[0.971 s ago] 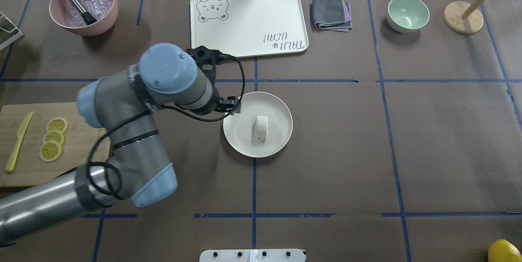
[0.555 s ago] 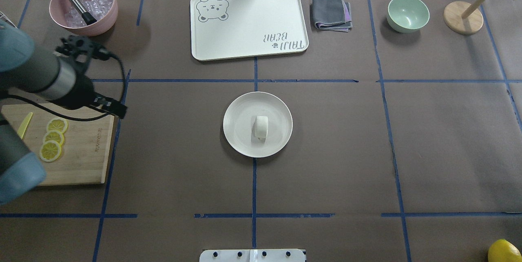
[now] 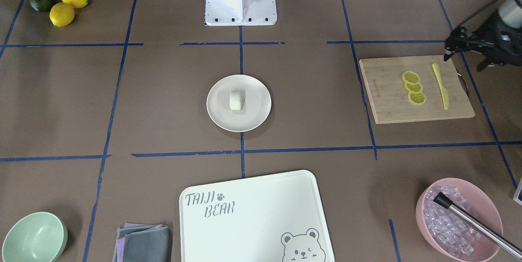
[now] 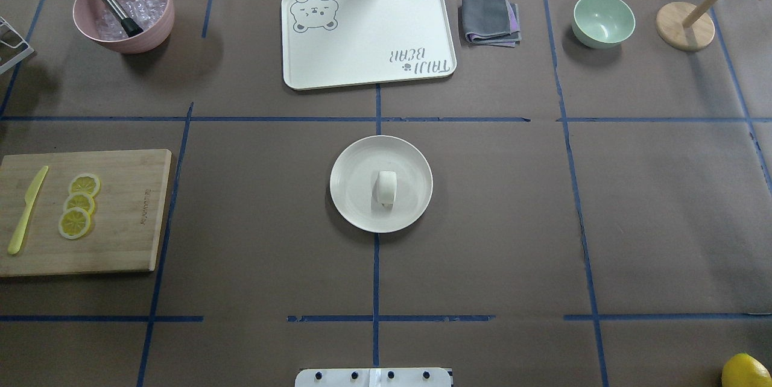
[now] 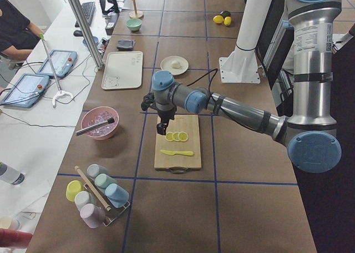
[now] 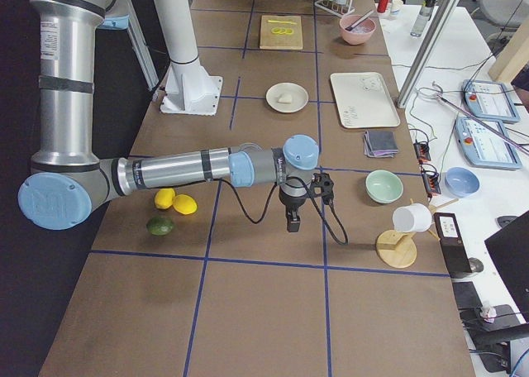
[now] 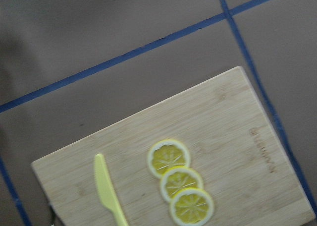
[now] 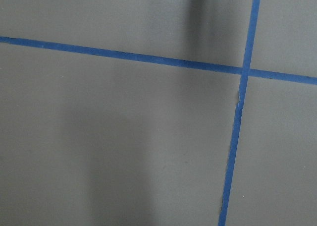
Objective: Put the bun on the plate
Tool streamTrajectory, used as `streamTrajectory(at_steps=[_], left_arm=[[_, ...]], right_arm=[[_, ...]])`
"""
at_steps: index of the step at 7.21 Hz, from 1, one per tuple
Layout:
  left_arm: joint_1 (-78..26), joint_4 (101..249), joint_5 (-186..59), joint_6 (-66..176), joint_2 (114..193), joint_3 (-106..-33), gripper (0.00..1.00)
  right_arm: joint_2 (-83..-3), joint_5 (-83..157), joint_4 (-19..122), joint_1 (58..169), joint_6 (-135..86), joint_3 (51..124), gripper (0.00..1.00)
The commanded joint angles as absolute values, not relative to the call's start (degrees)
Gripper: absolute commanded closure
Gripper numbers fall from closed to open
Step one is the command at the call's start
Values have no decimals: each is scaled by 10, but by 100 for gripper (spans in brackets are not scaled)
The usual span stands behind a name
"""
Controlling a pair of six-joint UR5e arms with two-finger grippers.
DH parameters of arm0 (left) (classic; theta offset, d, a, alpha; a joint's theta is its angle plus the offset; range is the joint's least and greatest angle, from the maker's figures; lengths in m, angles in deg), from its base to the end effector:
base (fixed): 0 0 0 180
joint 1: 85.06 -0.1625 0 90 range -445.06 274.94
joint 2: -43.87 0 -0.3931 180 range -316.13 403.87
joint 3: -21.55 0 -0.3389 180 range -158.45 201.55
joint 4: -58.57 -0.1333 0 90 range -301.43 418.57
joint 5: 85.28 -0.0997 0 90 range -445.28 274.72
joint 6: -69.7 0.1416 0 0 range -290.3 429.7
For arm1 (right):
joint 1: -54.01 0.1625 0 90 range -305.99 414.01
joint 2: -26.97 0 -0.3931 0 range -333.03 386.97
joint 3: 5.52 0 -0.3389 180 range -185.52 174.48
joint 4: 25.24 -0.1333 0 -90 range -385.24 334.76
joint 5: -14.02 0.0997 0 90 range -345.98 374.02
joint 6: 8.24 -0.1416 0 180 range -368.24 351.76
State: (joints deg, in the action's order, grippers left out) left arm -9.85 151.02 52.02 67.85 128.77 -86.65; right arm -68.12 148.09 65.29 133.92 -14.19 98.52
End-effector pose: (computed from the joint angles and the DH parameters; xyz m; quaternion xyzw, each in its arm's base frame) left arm 0.0782 -0.4106 0.5430 0.0651 0.4112 0.1562 0.8957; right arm -0.0382 -0.4131 0.5874 0.0152 -0.3800 -0.0609 0.9229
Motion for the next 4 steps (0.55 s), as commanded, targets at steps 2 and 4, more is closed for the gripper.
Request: streamTrajectory(at_steps=[2,4], left_arm=[[33,1502,576,762,1290,-763,1],[45,1445,563,755,1301,-778,1]], right_arm=[[-687,1485,658,1366,-111,984,0],[-700,1495,658,1398,-51,951,0]])
